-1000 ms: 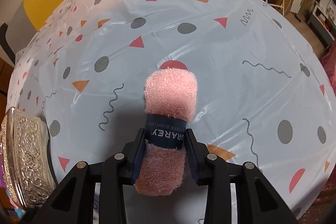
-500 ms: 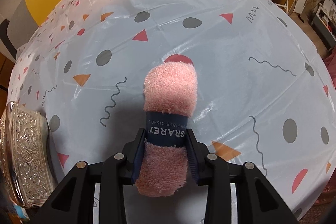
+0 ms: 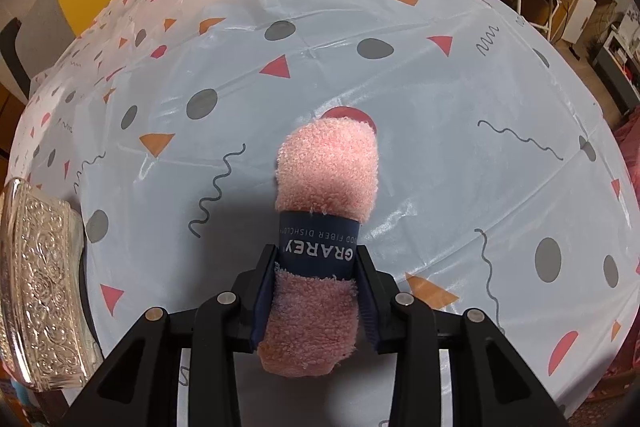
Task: Organize soft objects
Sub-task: 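Carry the tissue pack into the gold tray with the left tool while the right tool holds the towel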
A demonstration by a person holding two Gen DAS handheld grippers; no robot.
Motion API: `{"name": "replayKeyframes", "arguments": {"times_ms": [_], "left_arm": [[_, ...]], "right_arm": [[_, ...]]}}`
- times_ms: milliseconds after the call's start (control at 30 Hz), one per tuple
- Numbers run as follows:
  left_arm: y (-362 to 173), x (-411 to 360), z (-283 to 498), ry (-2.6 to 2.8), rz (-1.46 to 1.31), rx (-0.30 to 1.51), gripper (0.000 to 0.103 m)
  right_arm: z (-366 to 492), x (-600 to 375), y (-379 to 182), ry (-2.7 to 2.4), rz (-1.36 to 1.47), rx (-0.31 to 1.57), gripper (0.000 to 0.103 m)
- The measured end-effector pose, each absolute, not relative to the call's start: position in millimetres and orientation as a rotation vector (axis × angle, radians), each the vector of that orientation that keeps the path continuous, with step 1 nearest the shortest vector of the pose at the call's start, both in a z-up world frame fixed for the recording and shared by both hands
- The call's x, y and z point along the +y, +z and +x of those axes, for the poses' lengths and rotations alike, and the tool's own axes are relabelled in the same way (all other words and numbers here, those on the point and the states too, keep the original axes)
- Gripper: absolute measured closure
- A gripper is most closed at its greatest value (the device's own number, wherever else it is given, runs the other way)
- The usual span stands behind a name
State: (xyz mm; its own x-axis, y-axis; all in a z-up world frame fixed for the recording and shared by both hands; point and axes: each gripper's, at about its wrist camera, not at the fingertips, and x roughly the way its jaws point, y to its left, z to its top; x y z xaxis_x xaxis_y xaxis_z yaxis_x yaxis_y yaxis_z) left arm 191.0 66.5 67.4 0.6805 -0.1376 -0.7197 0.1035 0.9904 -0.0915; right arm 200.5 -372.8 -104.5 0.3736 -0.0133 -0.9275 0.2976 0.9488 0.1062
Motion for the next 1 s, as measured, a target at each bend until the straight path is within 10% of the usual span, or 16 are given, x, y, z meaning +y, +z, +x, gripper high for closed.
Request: {"name": "replayKeyframes", "arguments": {"times_ms": [500, 1000], "left_arm": [[26, 216, 73, 0.070, -0.231, 0.820, 0.049], [-45, 197, 2, 0.022, -0.255, 0.936, 0.049]], "right_arm": [[205, -358, -107, -0.208, 0.155, 1.176, 0.065], [205, -341, -109, -0.213, 0.039, 1.174, 0.065]]}}
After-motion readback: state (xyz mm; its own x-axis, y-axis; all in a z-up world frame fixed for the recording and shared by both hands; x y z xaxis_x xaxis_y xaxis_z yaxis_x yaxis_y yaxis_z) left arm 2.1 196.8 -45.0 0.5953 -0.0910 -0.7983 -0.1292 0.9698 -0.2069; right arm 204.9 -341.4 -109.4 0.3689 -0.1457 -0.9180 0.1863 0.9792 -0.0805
